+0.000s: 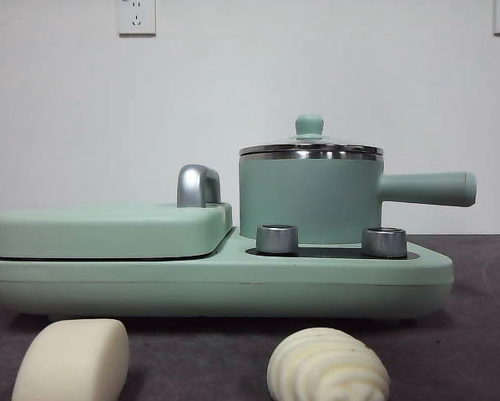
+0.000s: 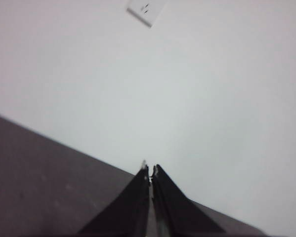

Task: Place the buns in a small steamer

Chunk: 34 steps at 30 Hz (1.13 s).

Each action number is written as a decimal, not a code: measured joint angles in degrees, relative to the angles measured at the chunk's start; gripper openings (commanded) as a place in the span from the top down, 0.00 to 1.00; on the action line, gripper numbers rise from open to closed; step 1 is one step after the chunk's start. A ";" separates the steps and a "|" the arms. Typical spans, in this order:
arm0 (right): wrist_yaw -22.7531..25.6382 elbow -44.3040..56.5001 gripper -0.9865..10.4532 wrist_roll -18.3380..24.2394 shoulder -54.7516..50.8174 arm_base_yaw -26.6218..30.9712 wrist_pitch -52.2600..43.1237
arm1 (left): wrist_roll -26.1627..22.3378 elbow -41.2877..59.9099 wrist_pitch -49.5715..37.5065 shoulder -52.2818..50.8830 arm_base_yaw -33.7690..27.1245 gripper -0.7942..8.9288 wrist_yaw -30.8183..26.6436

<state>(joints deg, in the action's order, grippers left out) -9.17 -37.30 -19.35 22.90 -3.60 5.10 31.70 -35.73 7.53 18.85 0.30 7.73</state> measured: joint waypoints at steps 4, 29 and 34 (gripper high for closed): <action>-3.48 -5.33 0.90 4.04 6.64 0.00 0.07 | -6.08 -6.43 0.46 6.73 0.00 0.91 3.23; -14.84 -13.09 0.90 31.69 24.39 -2.27 15.98 | -33.66 -18.88 8.87 38.97 13.27 0.89 17.62; -14.84 -13.11 0.76 36.20 24.39 -4.59 19.65 | -40.70 -18.97 11.06 40.59 17.46 0.84 17.64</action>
<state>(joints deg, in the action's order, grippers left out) -24.01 -50.41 16.84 47.29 -8.19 24.75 -8.99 -54.70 18.59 59.44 17.76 25.36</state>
